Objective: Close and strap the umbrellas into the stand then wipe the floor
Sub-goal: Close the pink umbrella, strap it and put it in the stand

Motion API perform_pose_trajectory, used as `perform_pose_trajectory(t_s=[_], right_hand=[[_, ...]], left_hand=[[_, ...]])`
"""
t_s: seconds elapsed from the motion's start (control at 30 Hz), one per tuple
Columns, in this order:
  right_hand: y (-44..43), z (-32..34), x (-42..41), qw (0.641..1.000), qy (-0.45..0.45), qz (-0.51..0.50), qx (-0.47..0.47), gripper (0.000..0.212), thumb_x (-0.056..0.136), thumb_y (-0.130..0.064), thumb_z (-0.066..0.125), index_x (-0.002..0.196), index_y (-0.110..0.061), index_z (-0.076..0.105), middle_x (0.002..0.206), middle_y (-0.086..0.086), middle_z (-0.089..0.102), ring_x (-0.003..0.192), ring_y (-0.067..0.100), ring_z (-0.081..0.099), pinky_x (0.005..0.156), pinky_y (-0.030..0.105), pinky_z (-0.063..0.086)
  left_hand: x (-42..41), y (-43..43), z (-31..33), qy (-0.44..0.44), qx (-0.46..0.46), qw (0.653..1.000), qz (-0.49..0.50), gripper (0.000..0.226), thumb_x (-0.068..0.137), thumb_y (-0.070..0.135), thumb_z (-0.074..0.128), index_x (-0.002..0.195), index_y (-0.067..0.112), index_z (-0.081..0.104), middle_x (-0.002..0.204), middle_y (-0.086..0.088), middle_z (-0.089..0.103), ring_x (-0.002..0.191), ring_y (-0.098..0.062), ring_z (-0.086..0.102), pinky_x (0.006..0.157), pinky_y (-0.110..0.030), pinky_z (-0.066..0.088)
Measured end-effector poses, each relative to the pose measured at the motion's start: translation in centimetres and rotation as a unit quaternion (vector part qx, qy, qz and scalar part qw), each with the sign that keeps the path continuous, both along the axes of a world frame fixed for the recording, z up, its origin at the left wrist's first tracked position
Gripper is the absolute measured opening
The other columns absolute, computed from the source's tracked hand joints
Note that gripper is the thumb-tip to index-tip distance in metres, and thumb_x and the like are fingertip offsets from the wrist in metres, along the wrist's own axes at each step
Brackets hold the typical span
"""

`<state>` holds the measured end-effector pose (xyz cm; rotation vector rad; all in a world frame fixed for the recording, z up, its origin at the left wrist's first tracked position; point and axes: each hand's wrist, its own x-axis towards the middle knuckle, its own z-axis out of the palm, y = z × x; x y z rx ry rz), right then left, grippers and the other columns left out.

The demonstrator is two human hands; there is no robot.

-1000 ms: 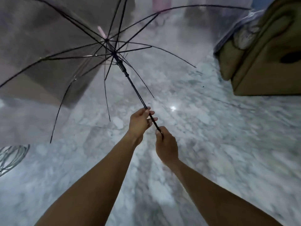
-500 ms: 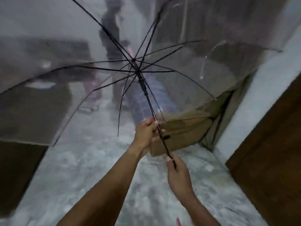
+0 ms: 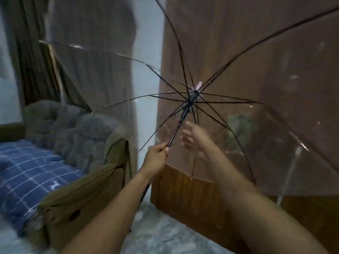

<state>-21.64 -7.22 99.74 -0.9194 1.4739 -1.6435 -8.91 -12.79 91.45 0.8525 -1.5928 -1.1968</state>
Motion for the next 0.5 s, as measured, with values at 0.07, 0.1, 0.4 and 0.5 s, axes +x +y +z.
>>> perform_pose_trajectory(t_s=[0.07,0.1,0.4,0.5], right_hand=[[1.3,1.7,-4.8,0.998,-0.010,-0.052,-0.015,0.028,0.104,-0.034,0.048,0.121,-0.017,0.062,0.110,0.005,0.064,0.091,0.020,0.064,0.074,0.032,0.053],[2.3,2.3,-7.2,0.997,-0.022,-0.072,-0.021,0.032,0.104,-0.036,0.048,0.124,-0.013,0.060,0.113,0.006,0.065,0.088,0.018,0.063,0.068,0.029,0.052],[15.4,1.7,-21.1,0.946,-0.157,-0.255,-0.126,0.024,0.107,-0.024,0.045,0.110,-0.002,0.054,0.085,0.009,0.066,0.069,0.020,0.068,0.056,0.032,0.060],[19.9,1.2,-24.6,0.925,-0.189,-0.293,-0.150,0.024,0.107,-0.023,0.047,0.115,-0.001,0.053,0.087,0.009,0.066,0.071,0.020,0.067,0.051,0.029,0.057]], left_hand=[[-3.5,2.7,1.8,-0.045,-0.054,0.996,-0.051,0.033,0.104,0.008,0.048,0.134,0.011,0.063,0.098,0.003,0.070,0.090,-0.009,0.063,0.079,-0.018,0.048],[-5.1,3.7,2.5,-0.064,-0.076,0.992,-0.075,0.033,0.104,0.009,0.049,0.133,0.012,0.064,0.107,0.004,0.071,0.100,-0.010,0.064,0.087,-0.022,0.048],[-15.6,12.6,7.2,-0.223,-0.283,0.923,-0.138,0.033,0.101,0.021,0.057,0.133,0.020,0.066,0.087,0.010,0.072,0.067,0.009,0.065,0.057,-0.020,0.047],[-16.1,13.7,7.3,-0.295,-0.315,0.893,-0.128,0.037,0.099,0.030,0.061,0.135,0.023,0.062,0.104,0.005,0.074,0.076,-0.007,0.067,0.068,-0.020,0.049]])
